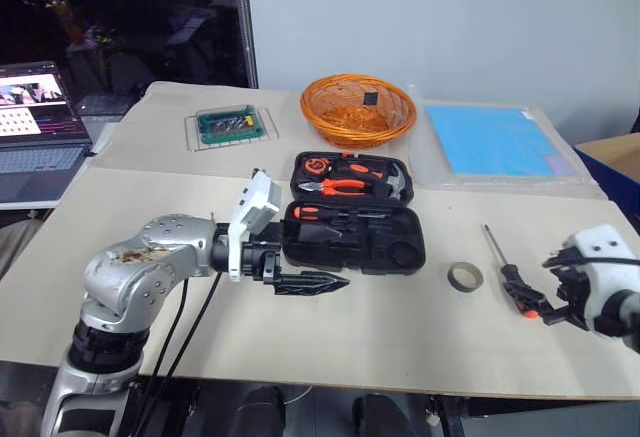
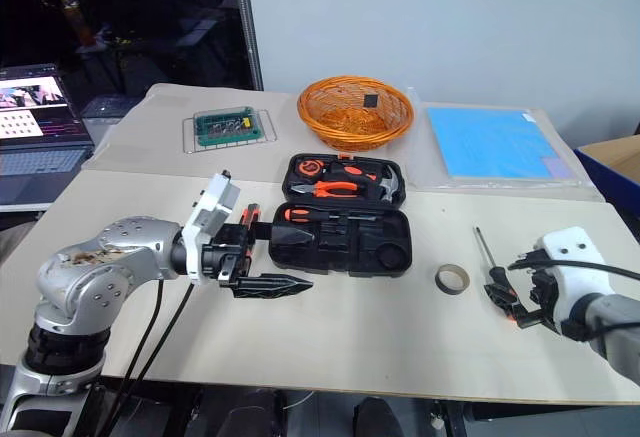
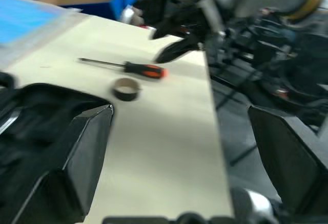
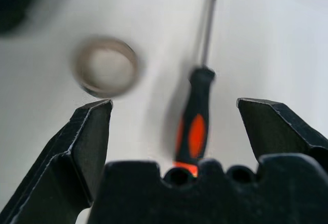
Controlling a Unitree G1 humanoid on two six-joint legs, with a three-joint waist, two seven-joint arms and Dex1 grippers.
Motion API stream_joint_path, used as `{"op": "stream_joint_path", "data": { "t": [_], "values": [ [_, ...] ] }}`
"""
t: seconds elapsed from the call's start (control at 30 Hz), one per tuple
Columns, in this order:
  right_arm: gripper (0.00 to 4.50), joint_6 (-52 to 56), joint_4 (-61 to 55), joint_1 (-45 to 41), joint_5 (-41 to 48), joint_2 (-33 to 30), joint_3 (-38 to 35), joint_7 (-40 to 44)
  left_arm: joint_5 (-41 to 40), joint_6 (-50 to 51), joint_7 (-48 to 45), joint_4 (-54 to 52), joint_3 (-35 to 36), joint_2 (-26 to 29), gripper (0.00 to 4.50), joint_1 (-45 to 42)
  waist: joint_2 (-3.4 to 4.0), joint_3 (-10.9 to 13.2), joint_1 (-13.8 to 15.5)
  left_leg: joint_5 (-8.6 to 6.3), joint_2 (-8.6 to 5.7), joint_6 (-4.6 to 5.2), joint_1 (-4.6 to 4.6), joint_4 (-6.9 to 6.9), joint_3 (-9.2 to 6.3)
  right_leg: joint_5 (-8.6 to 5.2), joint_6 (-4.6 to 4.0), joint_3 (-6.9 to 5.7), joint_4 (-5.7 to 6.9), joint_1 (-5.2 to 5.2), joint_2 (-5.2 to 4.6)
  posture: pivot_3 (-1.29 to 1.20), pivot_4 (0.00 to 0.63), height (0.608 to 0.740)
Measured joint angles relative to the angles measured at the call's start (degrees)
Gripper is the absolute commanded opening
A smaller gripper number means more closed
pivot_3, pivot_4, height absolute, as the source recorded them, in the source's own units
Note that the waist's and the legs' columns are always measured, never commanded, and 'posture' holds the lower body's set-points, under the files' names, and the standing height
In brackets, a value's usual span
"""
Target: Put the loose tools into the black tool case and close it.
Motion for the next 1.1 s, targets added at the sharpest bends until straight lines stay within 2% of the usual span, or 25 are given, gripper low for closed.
{"op": "stream_joint_path", "data": {
  "t": [0.1, 0.2, 0.3, 0.47, 0.57, 0.67, 0.7, 0.8, 0.83, 0.9, 1.0, 1.1],
  "values": [
    [4.50, 1.8, 7.3, -6.5, -1.2, 1.0, 4.7, 0.7, 0.1, -0.3, 0.4, 0.0, -1.0, -0.4, 4.29, -0.6, -0.01, 0.0, -0.2, 0.00, -0.01, 0.00, -0.04, -0.01, -0.02, 0.00, -0.01, 0.01, -0.01, -0.02, 0.04, 0.00, 0.150, 0.740],
    [3.71, 1.7, 14.9, -11.0, -4.7, 1.0, 9.7, 1.9, 0.5, -1.5, 1.4, 0.1, -2.4, -1.0, 4.34, -0.8, -0.01, 0.0, -0.1, -0.03, -0.05, 0.05, -0.14, -0.01, -0.04, 0.03, -0.06, 0.01, -0.04, -0.06, 0.03, 0.00, 0.150, 0.740],
    [2.76, 0.6, 19.3, -11.6, -8.8, 0.8, 13.6, 2.7, 0.8, -2.8, 1.9, 0.3, -2.5, -1.1, 4.34, -0.8, -0.01, 0.0, 0.2, -0.06, -0.07, 0.11, -0.25, -0.01, -0.03, 0.01, -0.01, 0.01, -0.03, -0.16, 0.03, 0.00, 0.150, 0.740],
    [1.03, -1.8, 20.3, -11.1, -11.1, 0.8, 13.9, 5.3, 1.5, -5.6, 3.2, 0.4, -2.4, -1.4, 4.34, 0.6, 0.00, 0.0, 0.3, -0.07, -0.07, 0.13, -0.27, -0.02, -0.01, 0.19, 0.31, 0.04, -0.04, -0.19, 0.03, 0.00, 0.150, 0.740],
    [0.93, -5.0, 19.0, -8.0, -12.4, 0.8, 12.2, 8.0, 1.6, -7.1, 4.7, 0.2, -2.0, -2.0, 4.34, 1.8, 0.01, 0.0, 0.4, -0.07, -0.07, 0.13, -0.25, -0.01, -0.01, 0.01, 0.06, 0.04, -0.03, -0.17, 0.02, 0.00, 0.150, 0.740],
    [0.93, -12.7, 14.2, -6.5, -14.0, -0.3, 11.7, 13.6, 3.3, -9.9, 8.2, 0.2, -0.4, -3.4, 4.34, 5.3, 0.17, 0.1, 0.1, -0.07, -0.06, 0.12, -0.22, -0.01, 0.05, -0.07, 0.35, 0.10, -0.02, -0.18, 0.03, 0.00, 0.150, 0.740],
    [0.93, -15.5, 11.9, -7.3, -14.7, -1.6, 11.9, 15.6, 3.9, -10.7, 8.6, 0.5, -0.1, -3.2, 4.34, 6.5, 0.30, 0.2, -0.3, -0.07, -0.06, 0.13, -0.21, -0.01, 0.08, -0.08, 0.43, 0.14, 0.00, -0.21, 0.03, 0.00, 0.150, 0.740],
    [0.93, -21.7, 8.2, -16.7, -17.7, -6.4, 16.7, 21.7, 2.4, -9.7, 9.5, 0.9, 2.2, -2.2, 4.34, 9.5, 0.44, 0.3, -1.3, -0.07, 0.07, 0.12, -0.08, -0.02, 0.12, -0.12, 0.29, 0.15, 0.05, -0.29, 0.09, 0.00, 0.150, 0.740],
    [0.93, -24.4, 8.2, -23.2, -19.8, -7.1, 21.1, 25.0, 1.2, -9.4, 10.0, 0.6, 4.2, -1.9, 4.34, 11.3, 0.39, 0.4, -1.5, -0.08, 0.12, 0.11, 0.00, -0.02, 0.05, -0.14, 0.26, 0.06, 0.05, -0.22, 0.12, 0.00, 0.150, 0.740],
    [0.93, -27.2, 9.0, -29.4, -22.3, -6.4, 26.6, 28.8, 0.1, -9.4, 10.1, 0.0, 6.1, -1.5, 4.34, 13.6, 0.29, 0.4, -1.6, -0.08, 0.13, 0.10, 0.01, -0.03, 0.03, -0.15, 0.24, 0.01, 0.03, -0.21, 0.11, 0.00, 0.150, 0.740],
    [0.93, -32.4, 16.9, -43.1, -30.1, 0.7, 41.7, 37.8, -0.8, -10.1, 9.0, -1.8, 10.3, 2.3, 4.34, 20.8, 0.21, 0.5, -2.0, -0.08, 0.08, 0.10, -0.10, -0.06, 0.26, 0.09, -0.15, 0.14, 0.03, -0.43, -0.03, 0.00, 0.150, 0.740],
    [0.93, -36.8, 22.6, -48.4, -35.4, 4.5, 49.8, 44.0, -1.1, -10.7, 7.7, -2.4, 13.7, 5.3, 4.34, 24.5, 0.21, 0.5, -1.2, -0.07, 0.03, 0.11, -0.59, -0.07, 0.20, 0.11, -0.10, 0.09, 0.09, -0.90, -0.03, 0.00, 0.150, 0.740]
  ]
}}
